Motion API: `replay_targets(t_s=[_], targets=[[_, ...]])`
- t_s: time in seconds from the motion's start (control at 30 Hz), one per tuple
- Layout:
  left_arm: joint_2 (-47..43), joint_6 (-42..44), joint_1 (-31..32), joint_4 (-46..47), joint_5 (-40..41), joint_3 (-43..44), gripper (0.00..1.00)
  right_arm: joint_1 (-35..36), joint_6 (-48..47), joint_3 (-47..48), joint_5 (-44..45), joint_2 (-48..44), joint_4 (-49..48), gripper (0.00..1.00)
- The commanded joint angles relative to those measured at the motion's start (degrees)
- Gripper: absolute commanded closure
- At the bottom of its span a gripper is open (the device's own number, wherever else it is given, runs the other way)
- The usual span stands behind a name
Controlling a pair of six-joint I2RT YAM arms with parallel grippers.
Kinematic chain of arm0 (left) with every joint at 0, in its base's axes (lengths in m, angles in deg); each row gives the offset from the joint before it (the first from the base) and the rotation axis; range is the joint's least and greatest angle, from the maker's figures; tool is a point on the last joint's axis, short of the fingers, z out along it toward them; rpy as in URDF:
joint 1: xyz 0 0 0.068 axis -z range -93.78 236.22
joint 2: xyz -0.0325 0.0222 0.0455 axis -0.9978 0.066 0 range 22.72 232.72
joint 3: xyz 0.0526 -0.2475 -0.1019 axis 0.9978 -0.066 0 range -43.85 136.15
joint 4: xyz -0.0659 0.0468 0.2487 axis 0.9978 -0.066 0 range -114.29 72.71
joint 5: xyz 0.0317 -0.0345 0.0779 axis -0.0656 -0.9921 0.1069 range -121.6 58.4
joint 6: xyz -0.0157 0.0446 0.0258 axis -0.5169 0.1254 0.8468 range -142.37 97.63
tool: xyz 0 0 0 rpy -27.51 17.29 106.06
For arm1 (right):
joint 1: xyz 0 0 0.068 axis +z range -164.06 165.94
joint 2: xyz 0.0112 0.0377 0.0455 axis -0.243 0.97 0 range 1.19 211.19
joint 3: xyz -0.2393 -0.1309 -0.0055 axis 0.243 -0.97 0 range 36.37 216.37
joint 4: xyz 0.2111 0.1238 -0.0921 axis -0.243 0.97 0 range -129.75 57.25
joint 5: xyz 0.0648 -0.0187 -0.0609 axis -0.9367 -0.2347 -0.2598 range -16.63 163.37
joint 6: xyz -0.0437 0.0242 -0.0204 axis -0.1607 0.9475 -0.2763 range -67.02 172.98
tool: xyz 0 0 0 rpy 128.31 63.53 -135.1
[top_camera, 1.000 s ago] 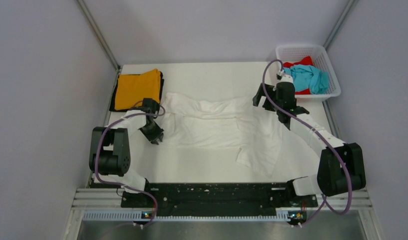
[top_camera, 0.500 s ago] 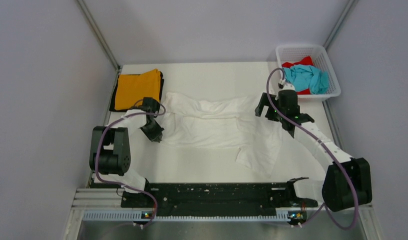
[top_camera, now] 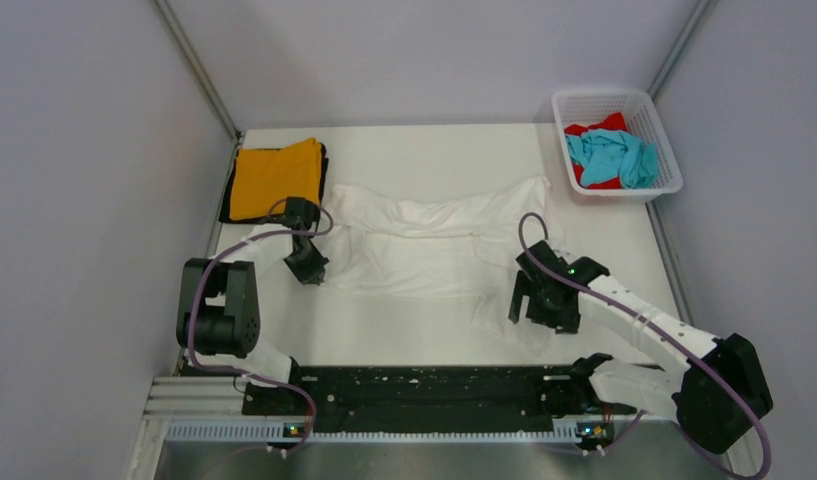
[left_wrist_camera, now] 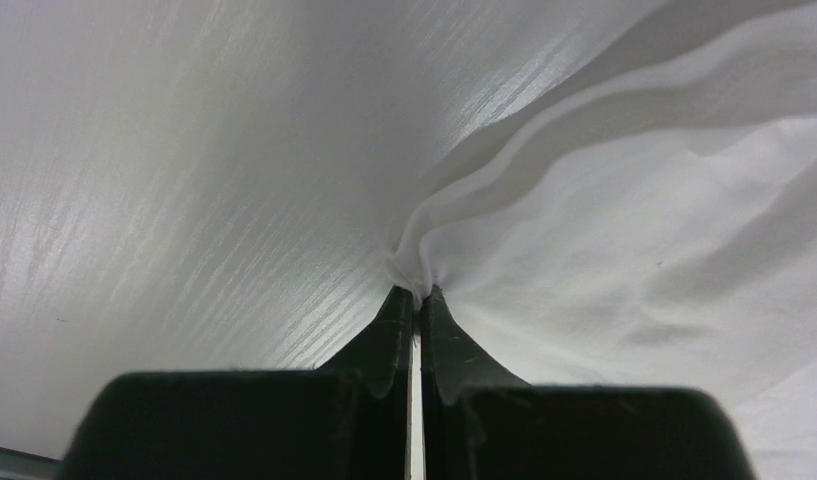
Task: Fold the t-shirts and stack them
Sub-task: Flatten out the tshirt
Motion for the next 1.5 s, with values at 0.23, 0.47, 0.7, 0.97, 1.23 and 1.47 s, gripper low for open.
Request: replay_targets(t_s=[0.23, 0.47, 0.7, 0.97, 1.23, 1.47], targets=[[-1.04, 3.3, -0.23, 3.3, 2.82, -2.19, 1.0, 2.71, 15.01, -8.41, -1.93, -1.04, 2.07, 0.16], [-1.7, 3.88, -0.23, 2.87, 3.03, -1.79, 1.0, 2.74, 15.62, -10.27, -1.85, 2.67, -6.44, 0.31], [-2.29, 3.62, -0.23, 2.29, 3.51, -1.89, 1.0, 2.69, 16.98, -12.75, -2.61, 4.93, -11.4, 0.63], [-2.74, 3.19, -0.23, 2.09, 3.27, -2.11, 1.0, 2.7, 19.89, -15.18, -2.05, 0.57, -11.72, 0.88], [-8.89, 2.73, -0.23, 1.02, 2.43, -1.12, 1.0, 2.73, 15.25, -8.32, 9.97, -9.25, -11.93, 1.0], [-20.37, 2.5, -0.23, -2.23, 0.73, 6.1, 1.0, 0.71, 4.38, 10.77, 22.81, -8.91, -11.51, 1.0]])
